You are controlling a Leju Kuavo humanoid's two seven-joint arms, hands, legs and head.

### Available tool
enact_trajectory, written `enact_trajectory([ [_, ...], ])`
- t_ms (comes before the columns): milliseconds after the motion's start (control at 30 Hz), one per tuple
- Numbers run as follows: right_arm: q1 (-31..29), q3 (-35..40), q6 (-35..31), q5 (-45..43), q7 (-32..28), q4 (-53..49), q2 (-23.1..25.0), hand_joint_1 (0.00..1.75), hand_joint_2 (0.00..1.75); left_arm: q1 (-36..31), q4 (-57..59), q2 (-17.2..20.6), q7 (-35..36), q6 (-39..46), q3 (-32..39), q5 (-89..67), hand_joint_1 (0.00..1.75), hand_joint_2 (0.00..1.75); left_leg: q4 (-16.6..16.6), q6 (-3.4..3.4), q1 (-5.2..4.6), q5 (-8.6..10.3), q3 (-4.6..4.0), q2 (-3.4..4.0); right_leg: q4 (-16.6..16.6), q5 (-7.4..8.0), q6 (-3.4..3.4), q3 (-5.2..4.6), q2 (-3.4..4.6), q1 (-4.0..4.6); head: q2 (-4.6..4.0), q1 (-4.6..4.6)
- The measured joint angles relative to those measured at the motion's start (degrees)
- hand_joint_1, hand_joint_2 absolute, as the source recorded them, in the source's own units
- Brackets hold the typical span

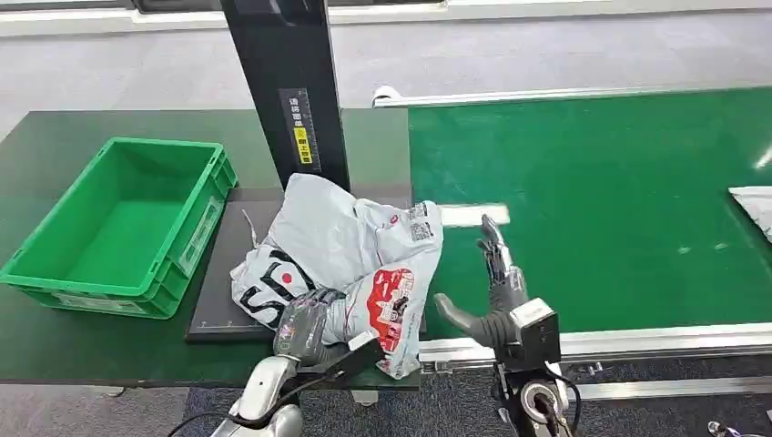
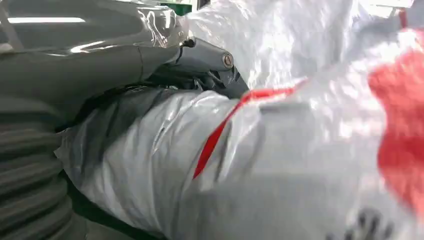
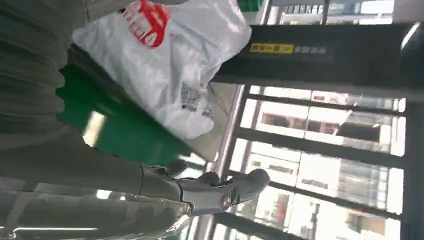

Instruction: Moved the parcel from conveyor to table for the left to box.

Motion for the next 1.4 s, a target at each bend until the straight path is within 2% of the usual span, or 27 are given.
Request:
enact_trajectory([
  [200,2.4,-3.4,0.0,-0.7,0.3,0.0,0.9,0.0,1.75,2.0,-2.4,-0.2,-2.0,1.0,1.7,1.8,1.75,1.75,0.0,-0.17,0.02,0.29,-0.2,0.03,0.0,0.08,-0.1,-0.26,0.01,0.01,0.0,0.02],
  [300,2.8,-4.3,-0.7,-1.8,1.0,0.3,1.2,0.0,1.75,3.3,-3.8,-0.3,-6.6,4.3,2.5,7.0,1.75,1.75,0.0,-0.17,0.02,0.3,-0.43,0.04,0.0,0.1,-0.09,-0.52,0.01,0.01,0.0,0.02],
  [500,2.5,-6.3,-0.7,-4.2,1.8,3.4,1.7,0.0,1.75,4.2,-10.3,-0.3,-26.5,15.7,4.3,28.6,1.75,1.75,0.0,-0.17,0.01,0.41,-0.82,-0.12,0.1,0.11,-0.05,-0.82,-0.03,0.0,0.02,0.0],
  [633,1.9,-6.5,-0.5,-4.8,1.8,5.8,1.9,0.0,1.75,5.1,-16.0,-1.4,-38.6,17.3,5.9,38.9,1.75,1.75,0.1,-0.16,0.01,0.39,-1.09,-0.13,0.1,0.1,-0.03,-1.08,-0.02,0.0,0.0,0.02],
  [967,1.3,-6.5,-0.4,-5.0,1.8,8.4,2.3,0.0,1.75,6.7,-23.4,-2.4,-39.7,17.3,7.7,40.3,1.75,1.75,0.1,-0.17,0.01,0.36,-1.24,-0.1,0.1,0.07,-0.01,-1.22,-0.02,0.0,0.0,0.0],
  [1100,1.2,-6.6,-0.3,-6.0,1.6,9.4,2.3,0.0,1.75,8.4,-32.3,-3.4,-39.8,17.3,8.4,40.2,1.75,1.75,0.1,-0.17,0.0,0.36,-1.27,-0.12,0.1,0.07,-0.01,-1.25,-0.02,0.0,0.0,0.0],
  [1400,0.0,-6.2,-0.2,-8.2,0.8,12.1,2.3,0.0,1.75,8.8,-53.8,-4.7,-39.8,17.3,8.8,14.1,1.75,1.75,0.1,-0.17,0.0,0.36,-1.28,-0.12,0.1,0.07,-0.01,-1.28,-0.02,0.0,0.0,0.0],
])
